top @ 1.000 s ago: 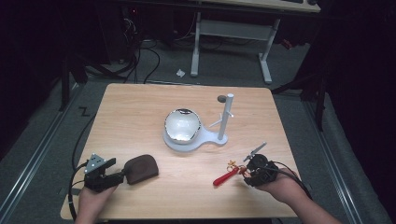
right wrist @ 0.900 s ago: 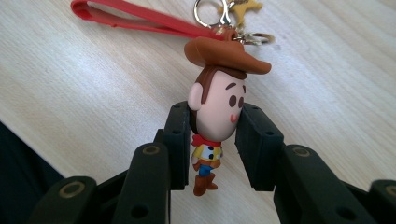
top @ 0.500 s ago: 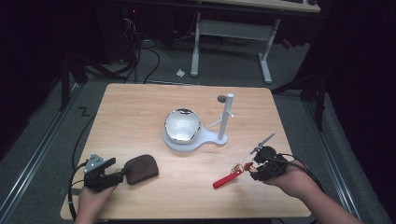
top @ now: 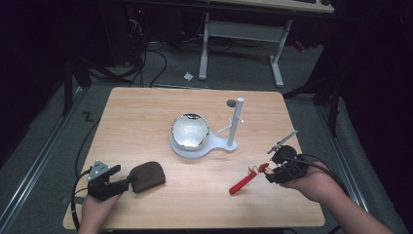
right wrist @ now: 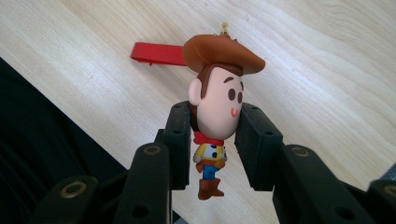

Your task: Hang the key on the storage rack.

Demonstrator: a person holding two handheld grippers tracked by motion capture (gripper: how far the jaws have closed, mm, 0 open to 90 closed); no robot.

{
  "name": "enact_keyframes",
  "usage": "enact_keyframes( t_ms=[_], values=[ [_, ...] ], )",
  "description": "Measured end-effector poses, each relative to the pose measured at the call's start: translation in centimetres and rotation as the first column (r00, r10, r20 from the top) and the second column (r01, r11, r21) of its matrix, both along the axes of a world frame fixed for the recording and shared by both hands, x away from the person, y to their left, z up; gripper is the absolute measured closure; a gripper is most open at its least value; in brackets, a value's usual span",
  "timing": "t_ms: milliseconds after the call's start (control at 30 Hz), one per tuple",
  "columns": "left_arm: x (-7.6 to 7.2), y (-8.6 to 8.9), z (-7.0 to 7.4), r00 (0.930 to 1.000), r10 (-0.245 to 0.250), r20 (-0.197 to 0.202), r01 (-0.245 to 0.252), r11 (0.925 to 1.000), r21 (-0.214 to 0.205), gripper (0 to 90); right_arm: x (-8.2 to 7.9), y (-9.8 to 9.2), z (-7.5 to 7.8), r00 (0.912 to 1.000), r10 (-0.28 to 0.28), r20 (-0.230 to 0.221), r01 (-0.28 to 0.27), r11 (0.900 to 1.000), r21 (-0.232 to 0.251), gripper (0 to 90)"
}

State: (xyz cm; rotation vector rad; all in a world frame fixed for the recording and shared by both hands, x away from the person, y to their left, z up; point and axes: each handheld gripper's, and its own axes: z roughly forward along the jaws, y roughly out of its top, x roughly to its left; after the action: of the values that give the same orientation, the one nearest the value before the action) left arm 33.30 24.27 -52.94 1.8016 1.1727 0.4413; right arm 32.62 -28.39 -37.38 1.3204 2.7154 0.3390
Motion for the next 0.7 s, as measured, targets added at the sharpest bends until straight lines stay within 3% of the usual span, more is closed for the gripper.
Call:
enact_keyframes(
  t_ms=[700],
  values=[
    [-0.1,0.1,-0.1,1.0000,0.003,-0.002,-0.003,1.0000,-0.003,28.3,1.1,0.2,5.3,0.9965,-0.006,0.084,0.004,0.9997,0.024,67.0]
  ],
)
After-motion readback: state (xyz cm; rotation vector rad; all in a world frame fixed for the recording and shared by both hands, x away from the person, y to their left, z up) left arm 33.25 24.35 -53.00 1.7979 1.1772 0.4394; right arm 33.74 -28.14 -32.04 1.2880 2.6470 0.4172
